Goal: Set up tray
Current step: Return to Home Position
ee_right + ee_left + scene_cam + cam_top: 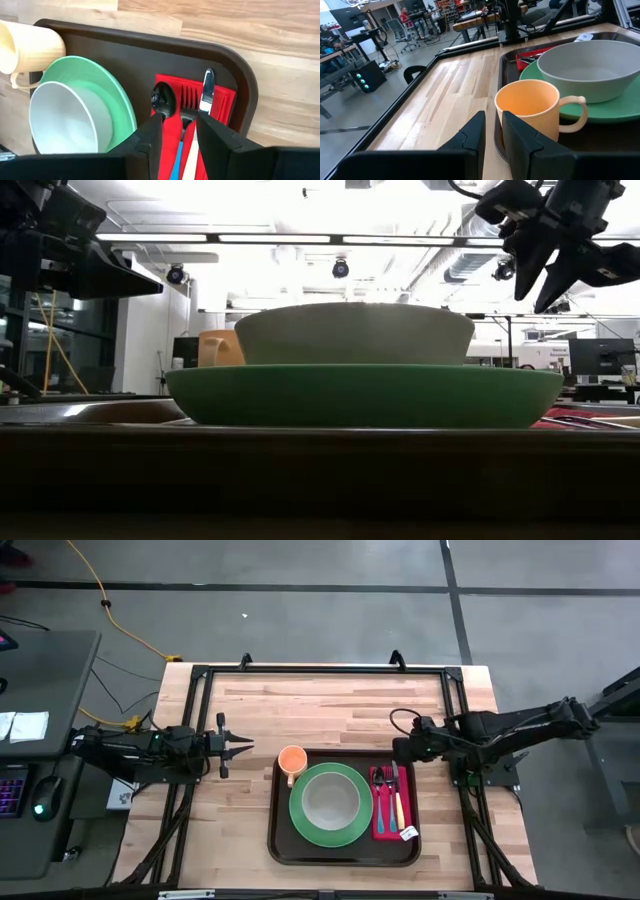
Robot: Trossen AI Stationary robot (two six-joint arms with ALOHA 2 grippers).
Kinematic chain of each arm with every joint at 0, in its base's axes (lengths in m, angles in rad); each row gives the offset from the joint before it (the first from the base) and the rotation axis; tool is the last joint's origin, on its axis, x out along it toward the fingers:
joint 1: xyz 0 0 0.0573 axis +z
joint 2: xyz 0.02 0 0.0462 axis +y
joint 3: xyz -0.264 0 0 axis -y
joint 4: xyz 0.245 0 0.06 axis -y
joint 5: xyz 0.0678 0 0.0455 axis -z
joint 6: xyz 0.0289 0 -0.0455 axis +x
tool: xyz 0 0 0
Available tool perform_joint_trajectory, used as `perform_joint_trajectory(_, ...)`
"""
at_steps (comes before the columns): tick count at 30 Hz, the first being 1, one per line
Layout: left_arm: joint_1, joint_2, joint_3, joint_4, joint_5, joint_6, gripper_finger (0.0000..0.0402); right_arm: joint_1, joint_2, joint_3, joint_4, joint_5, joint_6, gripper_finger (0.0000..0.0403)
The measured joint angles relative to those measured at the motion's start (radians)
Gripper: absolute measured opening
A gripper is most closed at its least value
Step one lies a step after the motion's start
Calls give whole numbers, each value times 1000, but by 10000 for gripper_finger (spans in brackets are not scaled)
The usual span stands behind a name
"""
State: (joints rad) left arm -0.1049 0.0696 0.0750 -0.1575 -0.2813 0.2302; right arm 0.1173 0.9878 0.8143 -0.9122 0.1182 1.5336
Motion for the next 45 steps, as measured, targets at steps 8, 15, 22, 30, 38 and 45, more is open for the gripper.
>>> perform_joint_trajectory(8, 0, 0, -3, 28, 0, 0, 97, 0, -13, 0, -45, 2, -86, 98)
perform_joint_trajectory(15, 0, 0, -3, 36, 32, 0, 97, 1, -45, 0, 0, 140, -311, 98)
perform_joint_trajectory(22, 0, 0, -3, 44, 120, 0, 97, 1, -116, 0, 110, 247, -529, 98)
perform_joint_trajectory(30, 0, 0, -2, 51, 131, 0, 97, 1, -207, 0, 116, 252, -634, 98)
perform_joint_trajectory(38, 0, 0, -1, 51, 134, 0, 97, 1, -300, 0, 115, 254, -714, 98)
perform_joint_trajectory(45, 0, 0, 0, 51, 134, 0, 97, 1, -385, 0, 83, 254, -757, 98)
